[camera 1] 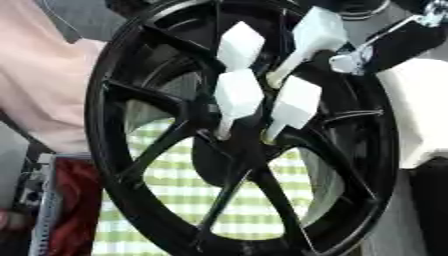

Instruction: Pull the pin out of the wheel hub.

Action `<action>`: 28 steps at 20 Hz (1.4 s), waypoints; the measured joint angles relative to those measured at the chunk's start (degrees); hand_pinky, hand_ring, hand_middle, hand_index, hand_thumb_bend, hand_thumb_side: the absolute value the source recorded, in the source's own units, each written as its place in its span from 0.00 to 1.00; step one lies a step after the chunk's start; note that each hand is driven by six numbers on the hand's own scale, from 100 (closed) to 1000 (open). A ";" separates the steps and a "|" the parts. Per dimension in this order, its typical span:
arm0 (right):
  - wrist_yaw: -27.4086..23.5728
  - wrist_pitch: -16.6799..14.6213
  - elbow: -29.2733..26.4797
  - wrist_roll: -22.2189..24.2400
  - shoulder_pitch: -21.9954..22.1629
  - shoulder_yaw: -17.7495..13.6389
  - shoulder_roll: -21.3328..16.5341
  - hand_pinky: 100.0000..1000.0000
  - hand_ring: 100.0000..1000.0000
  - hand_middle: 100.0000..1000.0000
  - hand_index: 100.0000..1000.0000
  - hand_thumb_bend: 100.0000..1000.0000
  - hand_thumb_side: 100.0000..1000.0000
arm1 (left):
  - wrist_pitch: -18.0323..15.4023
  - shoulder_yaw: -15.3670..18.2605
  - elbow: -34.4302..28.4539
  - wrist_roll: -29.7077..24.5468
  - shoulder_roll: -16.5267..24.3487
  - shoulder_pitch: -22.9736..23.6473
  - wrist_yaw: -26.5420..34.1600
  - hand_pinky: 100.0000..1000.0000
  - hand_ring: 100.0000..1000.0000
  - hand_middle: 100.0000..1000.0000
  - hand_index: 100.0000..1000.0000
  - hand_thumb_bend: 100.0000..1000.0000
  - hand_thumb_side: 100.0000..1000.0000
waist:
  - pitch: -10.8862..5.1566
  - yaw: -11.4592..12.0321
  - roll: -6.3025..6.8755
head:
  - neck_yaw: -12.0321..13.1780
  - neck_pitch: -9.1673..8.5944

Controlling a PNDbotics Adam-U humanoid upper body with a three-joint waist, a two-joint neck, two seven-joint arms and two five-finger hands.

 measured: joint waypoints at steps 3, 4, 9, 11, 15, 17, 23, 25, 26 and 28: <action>-2.20 0.93 0.00 -2.85 2.07 -4.69 0.00 0.83 0.65 0.24 0.43 0.25 0.00 | -0.03 0.19 0.00 0.04 0.00 0.03 0.00 0.85 0.68 0.71 0.84 0.00 0.90 | 0.00 -0.48 0.26 | 0.37 -0.05; -2.85 1.24 0.00 -4.15 3.26 -6.40 0.00 0.83 0.65 0.24 0.43 0.25 0.00 | -0.08 0.32 0.00 0.10 0.00 0.03 0.00 0.85 0.68 0.71 0.84 0.00 0.90 | 0.00 -0.66 0.40 | 0.52 -0.05; -4.57 2.40 3.15 -12.32 12.47 -15.70 0.12 0.84 0.66 0.26 0.45 0.23 0.00 | -0.54 0.88 0.00 0.74 0.00 0.06 -0.05 0.85 0.68 0.71 0.84 0.00 0.89 | 0.01 -1.68 1.51 | 1.32 -0.07; -4.28 2.25 6.43 -15.26 15.53 -19.26 1.02 0.84 0.66 0.26 0.45 0.23 0.00 | -0.77 1.10 0.00 1.12 0.00 0.06 -0.09 0.85 0.68 0.71 0.84 0.00 0.89 | 0.02 -2.03 2.14 | 1.66 -0.09; -0.05 1.47 14.05 -18.95 19.27 -24.96 3.43 0.84 0.65 0.26 0.45 0.23 0.00 | -1.14 1.40 0.00 1.66 0.00 0.09 -0.17 0.85 0.68 0.71 0.84 0.00 0.89 | 0.03 -2.33 3.00 | 2.17 -0.11; 2.30 0.93 16.58 -19.66 19.78 -26.45 4.28 0.84 0.65 0.26 0.45 0.23 0.00 | -1.26 1.43 0.00 1.78 -0.01 0.10 -0.27 0.85 0.68 0.71 0.84 0.00 0.89 | 0.04 -2.35 3.17 | 2.24 -0.12; 6.16 1.16 20.92 -20.87 22.53 -29.73 6.57 0.83 0.70 0.41 0.56 0.23 0.00 | -1.50 1.91 0.00 2.27 -0.03 0.46 -0.46 0.85 0.68 0.71 0.84 0.00 0.90 | 0.21 -3.06 4.00 | 3.06 -0.13; 7.64 1.50 23.18 -22.14 24.01 -31.12 7.81 0.85 0.73 0.47 0.62 0.26 0.00 | -1.57 1.98 0.00 2.38 -0.03 0.47 -0.51 0.85 0.68 0.71 0.84 0.00 0.90 | 0.21 -2.72 4.20 | 3.07 -0.13; 8.37 1.59 24.21 -22.82 24.39 -31.64 8.34 0.86 0.77 0.54 0.68 0.29 0.00 | -1.59 2.03 0.00 2.42 -0.03 0.49 -0.52 0.85 0.68 0.71 0.84 0.00 0.90 | 0.21 -2.71 4.09 | 3.07 -0.13; 10.08 1.79 26.01 -23.82 24.81 -32.41 9.20 0.88 0.83 0.68 0.77 0.32 0.00 | -1.55 2.04 0.00 2.47 -0.05 0.49 -0.52 0.85 0.68 0.71 0.84 0.00 0.90 | 0.21 -2.70 3.88 | 3.08 -0.13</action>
